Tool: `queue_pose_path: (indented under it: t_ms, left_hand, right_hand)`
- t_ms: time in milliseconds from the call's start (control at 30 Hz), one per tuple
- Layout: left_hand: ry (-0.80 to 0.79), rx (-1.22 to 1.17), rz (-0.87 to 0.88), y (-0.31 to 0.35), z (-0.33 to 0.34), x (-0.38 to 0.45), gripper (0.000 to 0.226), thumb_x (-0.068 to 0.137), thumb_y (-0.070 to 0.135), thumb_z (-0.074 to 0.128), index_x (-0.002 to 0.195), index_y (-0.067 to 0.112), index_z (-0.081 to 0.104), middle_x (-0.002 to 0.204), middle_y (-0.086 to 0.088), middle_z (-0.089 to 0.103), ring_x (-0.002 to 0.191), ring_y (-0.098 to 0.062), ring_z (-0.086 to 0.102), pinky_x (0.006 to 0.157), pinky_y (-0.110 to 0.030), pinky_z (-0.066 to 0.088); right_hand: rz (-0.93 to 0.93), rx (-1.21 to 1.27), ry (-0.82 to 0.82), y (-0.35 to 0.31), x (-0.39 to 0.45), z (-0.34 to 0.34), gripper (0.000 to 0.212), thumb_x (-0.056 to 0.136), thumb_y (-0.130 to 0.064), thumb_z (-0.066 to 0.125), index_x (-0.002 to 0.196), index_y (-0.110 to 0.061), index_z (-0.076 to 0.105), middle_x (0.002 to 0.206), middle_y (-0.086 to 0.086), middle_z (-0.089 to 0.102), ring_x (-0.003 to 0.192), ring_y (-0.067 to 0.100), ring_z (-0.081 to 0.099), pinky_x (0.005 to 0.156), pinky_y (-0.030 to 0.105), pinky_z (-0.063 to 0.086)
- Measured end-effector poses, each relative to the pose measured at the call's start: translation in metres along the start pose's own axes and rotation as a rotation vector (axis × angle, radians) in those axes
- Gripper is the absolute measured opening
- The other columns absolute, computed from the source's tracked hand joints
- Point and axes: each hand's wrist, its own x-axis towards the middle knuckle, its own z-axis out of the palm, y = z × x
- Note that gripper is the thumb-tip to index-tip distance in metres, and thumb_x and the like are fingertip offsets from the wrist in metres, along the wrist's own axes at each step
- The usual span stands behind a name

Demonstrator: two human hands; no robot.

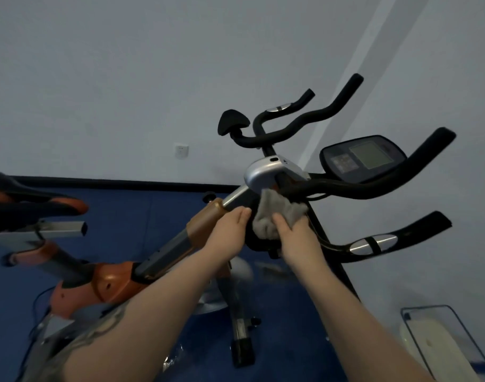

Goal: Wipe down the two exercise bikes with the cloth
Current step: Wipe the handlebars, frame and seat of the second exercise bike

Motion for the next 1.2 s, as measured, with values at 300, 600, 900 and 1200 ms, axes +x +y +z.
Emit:
queue_pose_path:
  t_ms: [300,600,900,1200]
  left_hand:
    - [-0.168,-0.066,-0.005,-0.003,-0.016,0.007,0.035,0.103,0.033,0.041,0.086,0.007,0.055,0.076,-0.014,0.061,0.071,-0.028,0.061,0.075,-0.053,0.053]
    - [-0.445,-0.002,0.103,-0.013,-0.036,0.031,0.036,0.105,0.029,0.038,0.081,0.007,0.054,0.068,-0.010,0.057,0.059,-0.016,0.056,0.062,-0.028,0.047]
    - [-0.632,-0.139,0.082,-0.011,-0.048,0.041,0.032,0.105,0.020,0.039,0.086,0.009,0.062,0.083,-0.008,0.063,0.072,-0.015,0.059,0.054,-0.014,0.045]
    - [-0.674,-0.061,0.102,-0.015,-0.050,0.048,0.030,0.104,0.021,0.042,0.086,0.013,0.065,0.086,-0.006,0.066,0.082,-0.020,0.062,0.065,-0.021,0.049]
  right_hand:
    - [0.203,0.107,0.340,-0.017,-0.042,0.032,0.038,0.096,-0.055,0.041,0.113,-0.022,0.047,0.092,0.004,0.067,0.080,0.024,0.067,0.075,0.042,0.055]
    - [0.342,0.348,0.758,-0.040,-0.061,0.070,0.017,0.096,-0.044,0.051,0.105,-0.031,0.047,0.088,-0.017,0.054,0.076,-0.002,0.050,0.061,0.024,0.041]
    - [0.508,0.805,1.047,-0.065,-0.045,0.122,0.010,0.095,-0.043,0.055,0.094,-0.033,0.053,0.091,-0.013,0.059,0.082,0.004,0.055,0.075,0.029,0.042]
    - [0.393,0.291,0.885,-0.061,-0.036,0.084,0.068,0.092,-0.065,0.038,0.143,-0.019,0.041,0.133,0.005,0.043,0.118,0.022,0.051,0.099,0.041,0.046]
